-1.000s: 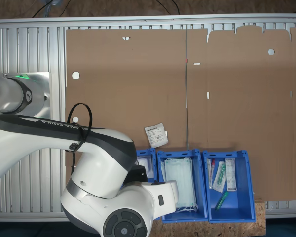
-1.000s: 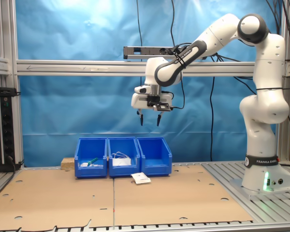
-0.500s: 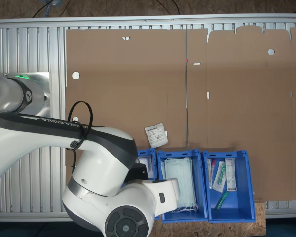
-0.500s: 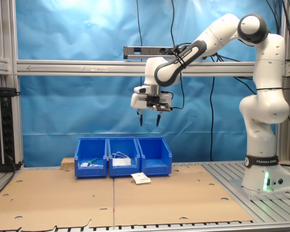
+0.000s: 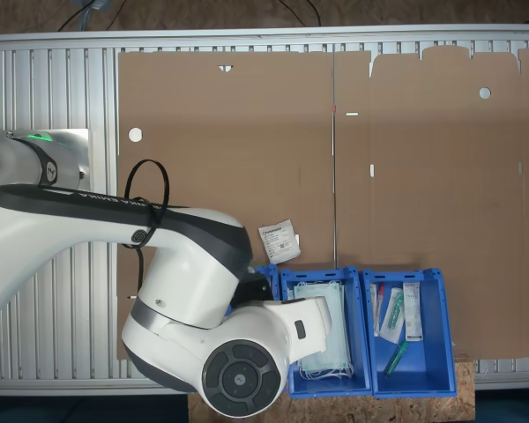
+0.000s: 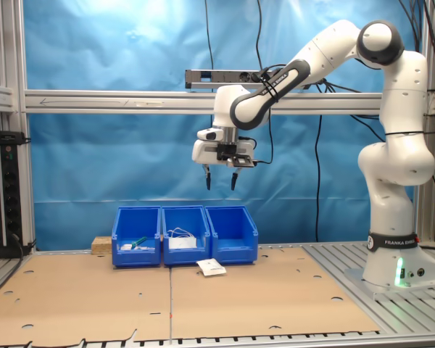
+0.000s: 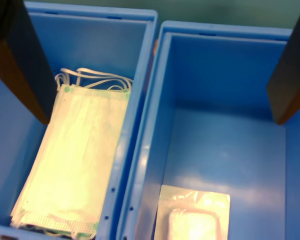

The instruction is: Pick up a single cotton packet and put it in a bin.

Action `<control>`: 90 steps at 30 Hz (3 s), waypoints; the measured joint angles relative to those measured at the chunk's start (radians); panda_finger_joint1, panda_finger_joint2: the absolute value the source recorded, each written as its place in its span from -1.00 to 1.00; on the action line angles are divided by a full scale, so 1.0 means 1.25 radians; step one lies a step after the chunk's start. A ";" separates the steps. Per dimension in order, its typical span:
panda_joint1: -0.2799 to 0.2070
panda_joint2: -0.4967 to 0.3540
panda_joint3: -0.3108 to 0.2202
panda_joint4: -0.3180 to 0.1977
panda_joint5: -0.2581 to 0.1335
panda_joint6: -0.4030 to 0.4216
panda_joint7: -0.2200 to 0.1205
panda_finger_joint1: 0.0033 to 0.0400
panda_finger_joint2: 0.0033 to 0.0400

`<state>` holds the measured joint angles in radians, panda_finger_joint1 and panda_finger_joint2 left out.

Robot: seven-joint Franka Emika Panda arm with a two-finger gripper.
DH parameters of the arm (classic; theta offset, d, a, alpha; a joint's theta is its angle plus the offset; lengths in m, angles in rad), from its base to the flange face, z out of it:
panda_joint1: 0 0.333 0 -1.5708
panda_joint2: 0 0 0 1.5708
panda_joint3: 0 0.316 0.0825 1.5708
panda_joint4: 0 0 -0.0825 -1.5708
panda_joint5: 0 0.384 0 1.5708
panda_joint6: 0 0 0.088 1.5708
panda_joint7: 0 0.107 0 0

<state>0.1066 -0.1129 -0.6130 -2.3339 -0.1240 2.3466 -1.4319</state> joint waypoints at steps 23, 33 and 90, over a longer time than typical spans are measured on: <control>0.060 0.000 0.128 0.000 0.009 -0.016 0.072 1.00 1.00; 0.079 -0.001 0.176 -0.028 0.009 -0.023 0.145 1.00 1.00; 0.089 0.361 0.196 0.010 0.003 0.244 0.323 1.00 1.00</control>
<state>0.2182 0.3381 -0.3680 -2.3215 -0.1207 2.6512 -1.0278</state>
